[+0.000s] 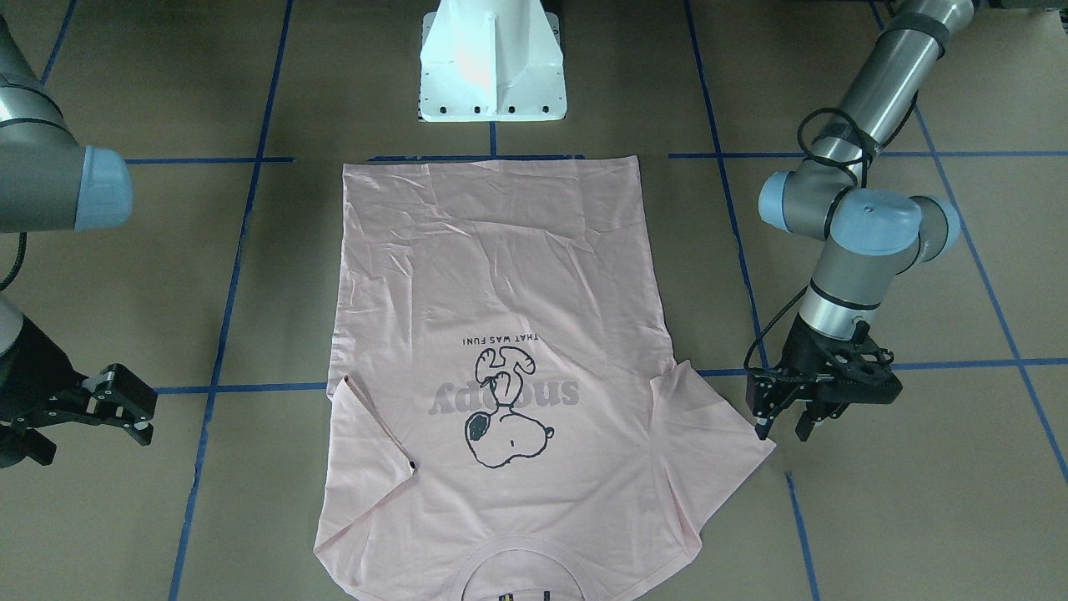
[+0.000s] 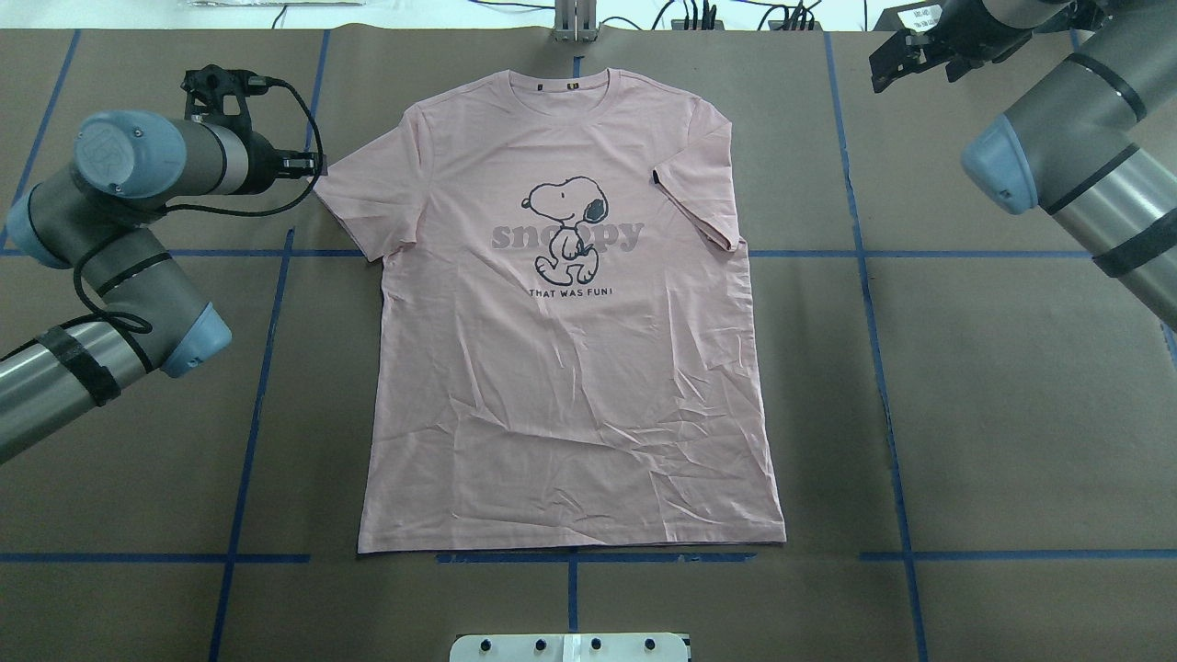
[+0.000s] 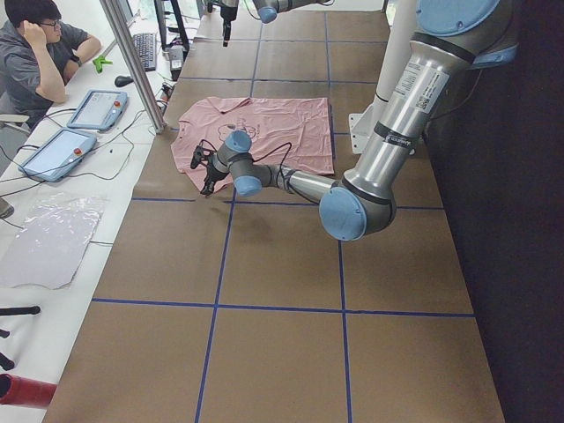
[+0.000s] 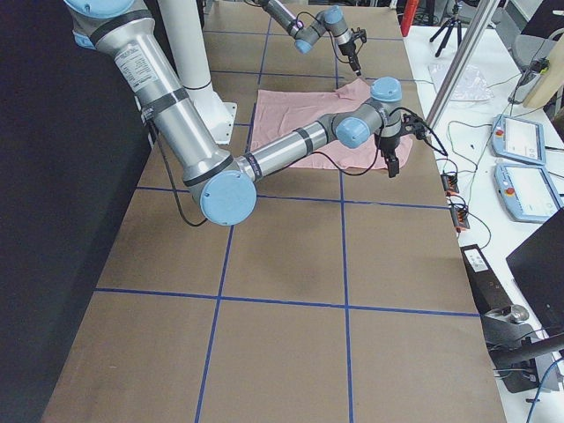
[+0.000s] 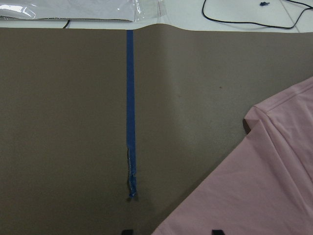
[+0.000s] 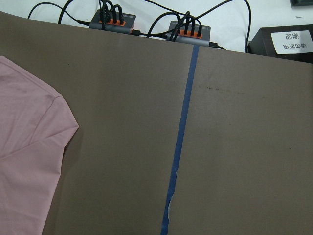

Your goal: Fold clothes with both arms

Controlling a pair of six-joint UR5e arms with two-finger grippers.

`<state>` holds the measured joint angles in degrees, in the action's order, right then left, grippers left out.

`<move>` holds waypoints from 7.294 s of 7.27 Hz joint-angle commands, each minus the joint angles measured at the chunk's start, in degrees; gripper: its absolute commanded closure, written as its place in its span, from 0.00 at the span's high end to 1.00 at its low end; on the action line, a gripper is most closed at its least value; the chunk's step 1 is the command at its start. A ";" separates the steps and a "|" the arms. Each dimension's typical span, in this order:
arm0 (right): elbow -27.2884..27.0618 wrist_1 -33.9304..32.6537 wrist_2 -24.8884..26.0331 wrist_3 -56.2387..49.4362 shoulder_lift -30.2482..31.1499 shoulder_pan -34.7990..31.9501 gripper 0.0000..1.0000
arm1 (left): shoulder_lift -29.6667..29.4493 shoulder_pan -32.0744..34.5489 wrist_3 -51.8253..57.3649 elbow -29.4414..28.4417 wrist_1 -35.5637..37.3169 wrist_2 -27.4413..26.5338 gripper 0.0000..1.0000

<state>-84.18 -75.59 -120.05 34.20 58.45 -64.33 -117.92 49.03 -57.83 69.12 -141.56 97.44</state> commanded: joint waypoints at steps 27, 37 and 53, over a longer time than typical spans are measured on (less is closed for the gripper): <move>-33.96 -0.26 24.46 45.73 16.98 34.29 1.00 | 0.29 -14.19 -3.67 38.49 33.02 5.92 1.00; -42.82 0.00 48.51 66.26 29.53 61.70 1.00 | 19.84 -36.55 -26.63 46.55 30.29 -5.95 0.57; -42.82 0.00 49.30 66.17 29.44 61.70 1.00 | 22.04 -38.22 -25.66 46.55 31.00 -5.33 0.41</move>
<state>-127.00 -75.59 -70.75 100.37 87.92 -2.64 -95.93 10.82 -83.54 115.73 -110.68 92.11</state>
